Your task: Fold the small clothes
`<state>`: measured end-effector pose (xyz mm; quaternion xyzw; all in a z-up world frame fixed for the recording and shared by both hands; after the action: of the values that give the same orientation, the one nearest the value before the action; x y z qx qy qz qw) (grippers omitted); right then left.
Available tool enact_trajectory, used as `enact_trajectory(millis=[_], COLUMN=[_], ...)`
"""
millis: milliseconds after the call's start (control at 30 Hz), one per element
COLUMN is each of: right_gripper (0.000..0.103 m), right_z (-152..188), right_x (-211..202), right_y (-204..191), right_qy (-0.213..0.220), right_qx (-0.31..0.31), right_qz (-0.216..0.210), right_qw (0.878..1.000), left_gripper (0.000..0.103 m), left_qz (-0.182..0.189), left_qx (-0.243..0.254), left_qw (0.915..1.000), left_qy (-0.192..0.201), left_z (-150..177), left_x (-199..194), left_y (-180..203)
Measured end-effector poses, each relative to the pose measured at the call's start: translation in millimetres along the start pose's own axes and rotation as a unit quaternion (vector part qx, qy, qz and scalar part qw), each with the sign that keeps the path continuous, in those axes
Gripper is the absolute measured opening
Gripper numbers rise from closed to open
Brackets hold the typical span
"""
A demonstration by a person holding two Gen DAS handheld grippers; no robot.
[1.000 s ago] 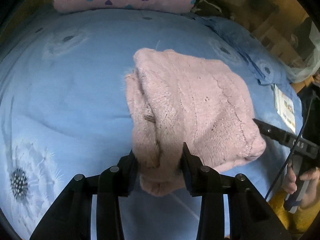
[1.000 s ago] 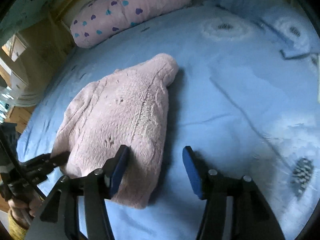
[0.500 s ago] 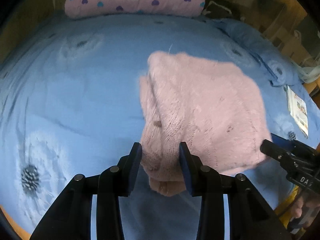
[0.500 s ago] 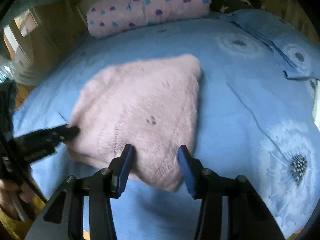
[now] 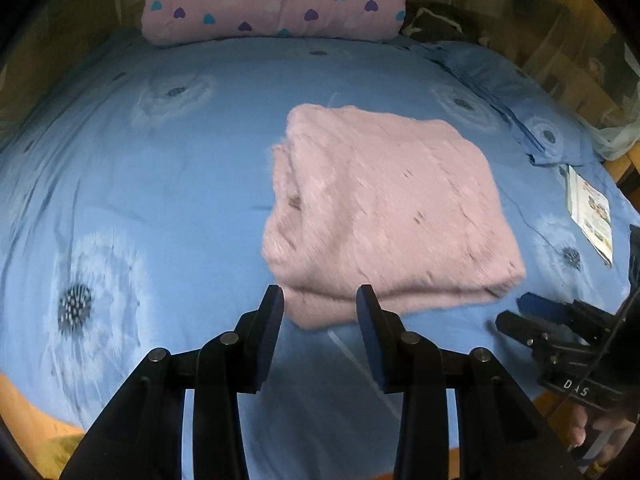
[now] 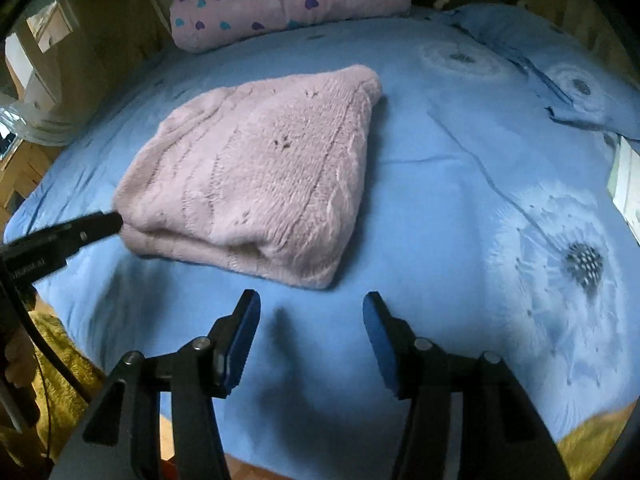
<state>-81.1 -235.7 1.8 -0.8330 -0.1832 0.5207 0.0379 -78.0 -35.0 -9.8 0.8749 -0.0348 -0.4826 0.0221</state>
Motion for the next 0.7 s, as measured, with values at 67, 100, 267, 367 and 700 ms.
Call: enact_trajectory(millis=[67,100,267,367,700], right_gripper=[0.069,0.074,0.074,0.075,0.083], right_z=[0.1,2.3,12.6,14.1,12.2], right_x=[-4.7,-8.0,-10.5,-4.1,10.1], right_y=[1.0,1.9,6.7,13.1,13.5], right_qy=[0.012,0.020,0.039,0.044,0.064], right_qx=[0.004,0.006,0.011,0.022,0.019], right_qz=[0.007,0.011,0.025,0.029,0.032], right_qw=[1.000,1.000,0.999,0.998,0.997], left_gripper=[0.032,0.032,0.036,0.045,0.063], left_qz=[-0.007,-0.009,-0.035,-0.051,-0.075], left_qx=[-0.002,-0.004,-0.012,-0.008,0.003], left_qw=[1.0000,1.0000,0.9992,0.9985,0.9970], left_qy=[-0.002,-0.003,-0.013,-0.017,-0.017], left_z=[7.3,9.7,23.3,28.1,36.3], left_x=[-2.8,-3.0,3.2,13.4,43.4], left_y=[2.9,4.0,4.2,4.2,12.4])
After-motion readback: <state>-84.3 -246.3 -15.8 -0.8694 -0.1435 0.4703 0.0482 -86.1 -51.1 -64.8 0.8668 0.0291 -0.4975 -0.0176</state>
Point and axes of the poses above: each gripper's, at about its wrist camera, not at the fingertips, and x roughly the way its jaws point, y to its right, z to its underside, the point moved 9 cm from there along x, roughly the way its jaws point, and after that the axes turned 2 degrees about -z, right-handed, at the moved point
